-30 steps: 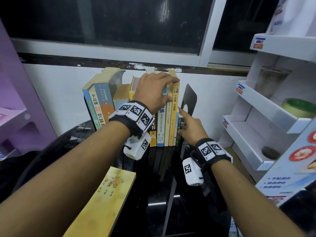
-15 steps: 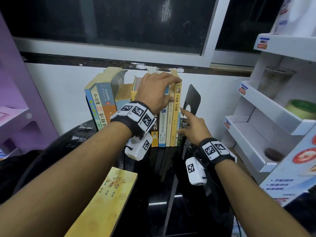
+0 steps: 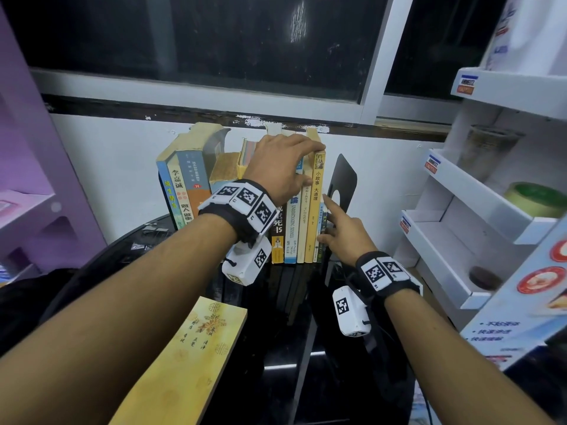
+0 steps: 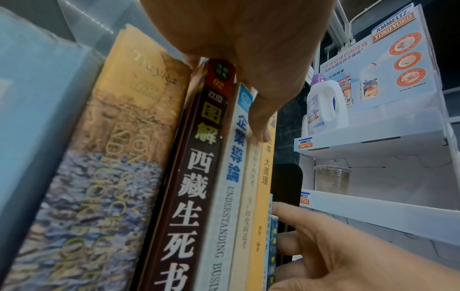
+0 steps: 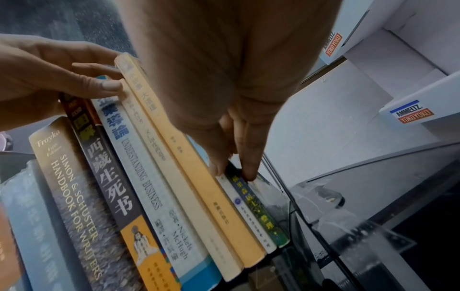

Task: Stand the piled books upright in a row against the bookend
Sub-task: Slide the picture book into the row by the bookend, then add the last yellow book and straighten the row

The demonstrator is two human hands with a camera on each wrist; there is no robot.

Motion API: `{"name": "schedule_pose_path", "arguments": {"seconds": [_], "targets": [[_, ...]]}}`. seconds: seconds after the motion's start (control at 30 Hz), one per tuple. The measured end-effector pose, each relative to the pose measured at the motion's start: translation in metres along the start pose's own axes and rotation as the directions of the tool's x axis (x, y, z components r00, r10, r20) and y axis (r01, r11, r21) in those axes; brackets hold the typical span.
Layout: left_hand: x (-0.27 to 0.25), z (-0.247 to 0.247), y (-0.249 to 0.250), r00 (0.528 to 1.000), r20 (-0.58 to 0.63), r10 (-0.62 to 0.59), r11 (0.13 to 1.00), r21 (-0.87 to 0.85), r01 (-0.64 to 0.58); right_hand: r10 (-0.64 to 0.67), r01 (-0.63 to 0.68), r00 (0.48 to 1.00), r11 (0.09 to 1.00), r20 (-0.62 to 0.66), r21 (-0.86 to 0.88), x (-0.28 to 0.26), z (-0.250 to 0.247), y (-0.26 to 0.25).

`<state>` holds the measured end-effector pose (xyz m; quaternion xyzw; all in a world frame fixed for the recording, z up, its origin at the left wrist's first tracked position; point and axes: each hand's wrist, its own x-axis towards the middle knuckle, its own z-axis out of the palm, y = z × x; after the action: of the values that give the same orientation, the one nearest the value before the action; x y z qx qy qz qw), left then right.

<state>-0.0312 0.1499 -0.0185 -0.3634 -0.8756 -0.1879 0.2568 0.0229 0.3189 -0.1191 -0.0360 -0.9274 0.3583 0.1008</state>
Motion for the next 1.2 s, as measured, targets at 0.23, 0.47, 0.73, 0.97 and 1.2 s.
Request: {"name": "schedule_pose_path", "arguments": {"seconds": [0.23, 0.47, 0.73, 0.97, 1.2], "targets": [[-0.012, -0.009, -0.004, 0.998, 0.026, 0.048, 0.999, -0.002, -0.048, 0.027, -0.027, 1.0, 1.0, 0.004, 0.009, -0.009, 0.0, -0.005], [-0.037, -0.019, -0.004, 0.998, -0.02, 0.053, 0.998, -0.02, -0.054, 0.005, -0.005, 1.0, 1.0, -0.001, 0.018, -0.029, -0.007, -0.014], [-0.086, -0.034, -0.009, 0.999, -0.032, 0.013, 0.998, -0.063, -0.015, 0.008, -0.007, 0.999, 1.0, -0.041, 0.016, -0.061, -0.016, -0.031], [-0.132, -0.044, -0.029, 0.989, 0.107, -0.105, 0.992, -0.058, 0.112, 0.025, -0.016, 0.996, 0.993, 0.083, -0.117, -0.08, 0.007, -0.066], [-0.173, -0.056, -0.046, 0.889, 0.333, -0.313, 0.935, -0.058, 0.351, 0.065, -0.003, 0.952, 0.979, 0.3, -0.204, -0.097, 0.043, -0.102]]}}
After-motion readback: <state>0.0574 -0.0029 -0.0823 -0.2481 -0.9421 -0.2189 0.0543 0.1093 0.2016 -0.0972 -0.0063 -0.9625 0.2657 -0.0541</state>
